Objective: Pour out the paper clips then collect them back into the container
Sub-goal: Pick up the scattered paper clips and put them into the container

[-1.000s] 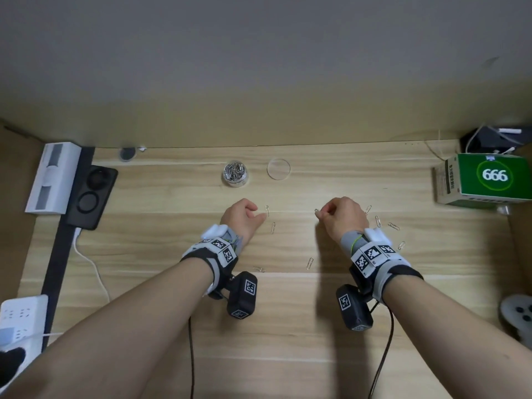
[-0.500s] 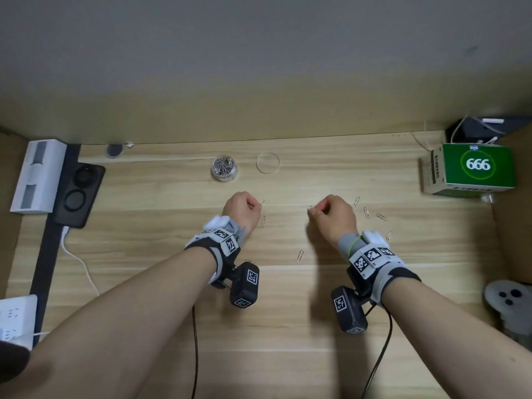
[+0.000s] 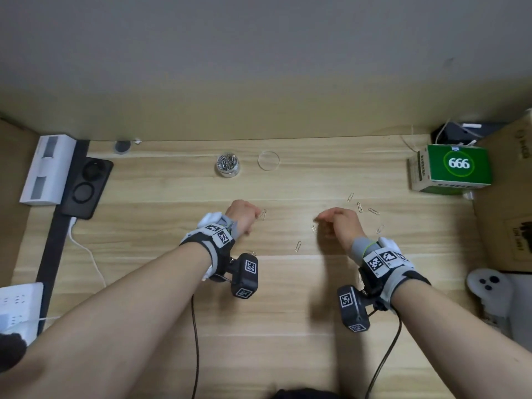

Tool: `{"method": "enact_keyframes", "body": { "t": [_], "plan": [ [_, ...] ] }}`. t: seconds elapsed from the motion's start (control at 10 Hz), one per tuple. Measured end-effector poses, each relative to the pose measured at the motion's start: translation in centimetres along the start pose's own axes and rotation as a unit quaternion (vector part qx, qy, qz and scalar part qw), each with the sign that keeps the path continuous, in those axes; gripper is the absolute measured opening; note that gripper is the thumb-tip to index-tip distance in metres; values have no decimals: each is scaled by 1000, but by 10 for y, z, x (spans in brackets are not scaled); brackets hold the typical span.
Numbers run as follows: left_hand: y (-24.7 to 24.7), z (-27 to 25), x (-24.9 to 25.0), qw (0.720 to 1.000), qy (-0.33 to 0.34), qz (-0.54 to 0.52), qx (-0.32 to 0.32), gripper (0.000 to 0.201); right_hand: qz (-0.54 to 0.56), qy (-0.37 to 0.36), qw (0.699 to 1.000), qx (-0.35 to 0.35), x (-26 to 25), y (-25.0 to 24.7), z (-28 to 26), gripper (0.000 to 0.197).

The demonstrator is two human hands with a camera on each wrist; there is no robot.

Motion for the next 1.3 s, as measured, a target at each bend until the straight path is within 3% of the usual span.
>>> {"method": "enact_keyframes", "body": {
  "t": [0.1,0.2,0.3,0.4,0.5,0.6,0.8,0.9,1.0,1.1,1.2,1.3],
  "plan": [
    [7,-9,-5,991,-54,-117,-46,28,21,12,999,23,-1,-10,-13,26],
    [11,-12,-3,984,-26,-163,-63,22,14,3,999,40,-3,-16,-19,36],
    [7,-12,-1,989,-20,-141,-47,16,-53,-3,996,74,3,-21,-21,43],
    [2,-10,8,999,33,-14,-6,26,-128,-24,987,92,17,-23,-22,33],
    [4,-5,3,997,37,27,55,12,-223,-31,968,109,27,-21,-24,31],
    [9,-2,-4,984,74,104,128,32,-278,-60,951,122,29,-12,-25,24],
    [19,1,-5,977,105,128,137,11,-310,-75,943,99,33,7,-26,8],
    [20,1,-1,975,108,151,122,13,-254,-77,961,83,37,6,-29,15],
    [26,-2,0,983,99,139,72,13,-116,-70,989,65,40,-2,-31,30],
    [34,-9,-2,994,91,64,6,16,3,-20,999,43,39,-5,-37,26],
    [34,-22,1,995,80,-24,-47,12,165,75,983,-8,38,2,-46,24],
    [39,-30,6,989,90,-12,-113,14,230,84,967,-71,30,11,-50,14]
  ]
}}
Point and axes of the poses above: each hand's wrist, its own z-axis towards the middle knuckle, its own y-axis out of the palm, x = y × z, the point moved 6 cm from there along z, towards the middle knuckle, and after that the axes turned 13 degrees about z, right-handed, at the moved point
